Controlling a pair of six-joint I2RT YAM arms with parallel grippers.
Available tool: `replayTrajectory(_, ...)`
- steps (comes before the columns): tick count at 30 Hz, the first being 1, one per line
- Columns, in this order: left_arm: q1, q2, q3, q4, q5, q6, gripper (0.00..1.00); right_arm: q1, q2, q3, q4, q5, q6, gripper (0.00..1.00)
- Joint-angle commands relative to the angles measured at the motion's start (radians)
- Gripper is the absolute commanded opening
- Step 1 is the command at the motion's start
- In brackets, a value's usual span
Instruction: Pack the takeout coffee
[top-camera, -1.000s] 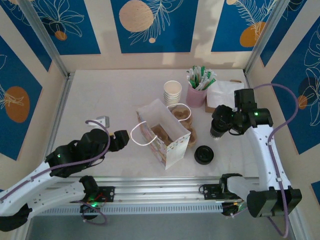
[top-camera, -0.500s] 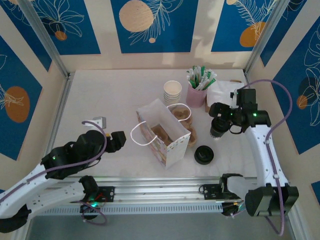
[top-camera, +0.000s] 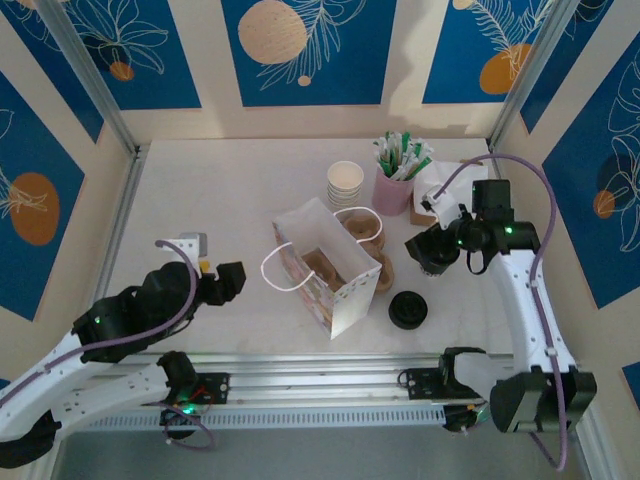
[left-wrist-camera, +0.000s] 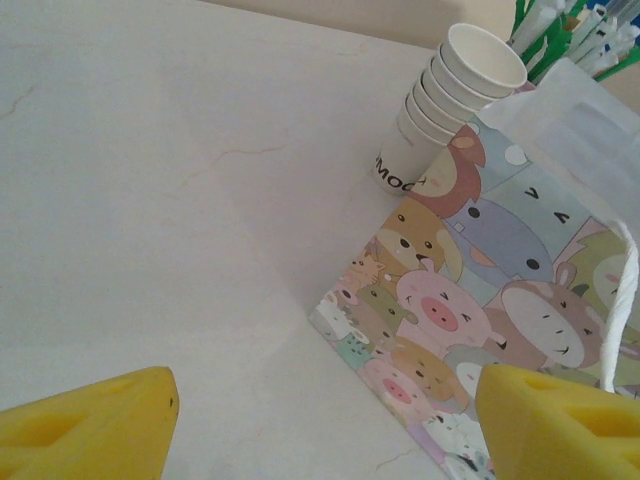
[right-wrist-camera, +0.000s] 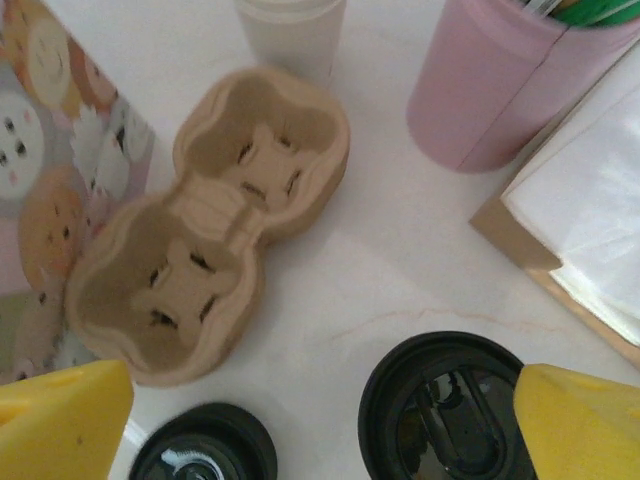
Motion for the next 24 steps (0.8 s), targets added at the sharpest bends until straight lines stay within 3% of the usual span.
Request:
replayTrajectory(1, -0.005, -0.010, 0.020, -0.013, -0.016, 0.082, 0.79, -0.033, 0.035, -0.004, -0.058, -0.012, -0.091, 0.94)
replayTrajectory(6, -0.005, -0.013, 0.032, -0.007, -0.017, 0.133, 0.80, -0.074, 0.106, 0.027, -0.023, 0.086, 0.029, 0.95)
replayTrajectory(24, -0.005, -0.023, 0.019, 0.001, -0.019, 0.121, 0.81, -0.075, 0.157, -0.020, 0.016, 0.224, 0.100, 0.94)
